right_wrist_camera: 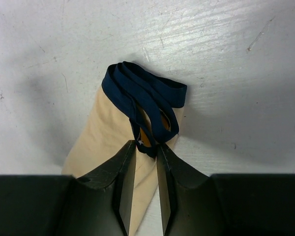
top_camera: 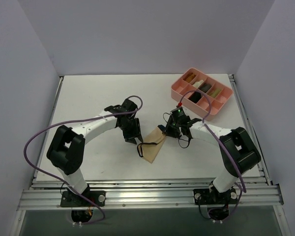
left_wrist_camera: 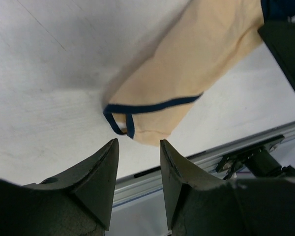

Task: Roll the underwear
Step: Fold the underwear

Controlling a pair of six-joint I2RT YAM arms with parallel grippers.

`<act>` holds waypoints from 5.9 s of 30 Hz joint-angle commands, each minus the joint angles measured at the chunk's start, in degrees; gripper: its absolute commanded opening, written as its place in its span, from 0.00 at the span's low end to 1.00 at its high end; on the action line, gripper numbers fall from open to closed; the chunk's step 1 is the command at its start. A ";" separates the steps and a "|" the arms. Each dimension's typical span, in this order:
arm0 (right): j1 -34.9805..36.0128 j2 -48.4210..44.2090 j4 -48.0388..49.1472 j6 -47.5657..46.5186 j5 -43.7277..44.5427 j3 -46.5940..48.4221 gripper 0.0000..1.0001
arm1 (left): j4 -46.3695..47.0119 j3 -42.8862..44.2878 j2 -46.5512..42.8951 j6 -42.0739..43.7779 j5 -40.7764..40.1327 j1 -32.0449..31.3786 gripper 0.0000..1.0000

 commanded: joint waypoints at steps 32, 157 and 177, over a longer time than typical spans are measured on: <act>8.42 -2.61 -7.98 13.14 3.53 1.54 0.36 | 16.11 -10.39 -0.97 -8.34 -3.08 -13.88 0.17; -3.26 3.46 -10.61 -6.19 0.64 9.62 0.17 | 12.51 -7.94 -1.66 -2.19 -2.82 -5.53 0.17; 4.38 0.11 -10.97 -7.17 -7.01 4.18 0.14 | 10.22 -0.10 -1.06 -1.48 -0.62 -1.31 0.22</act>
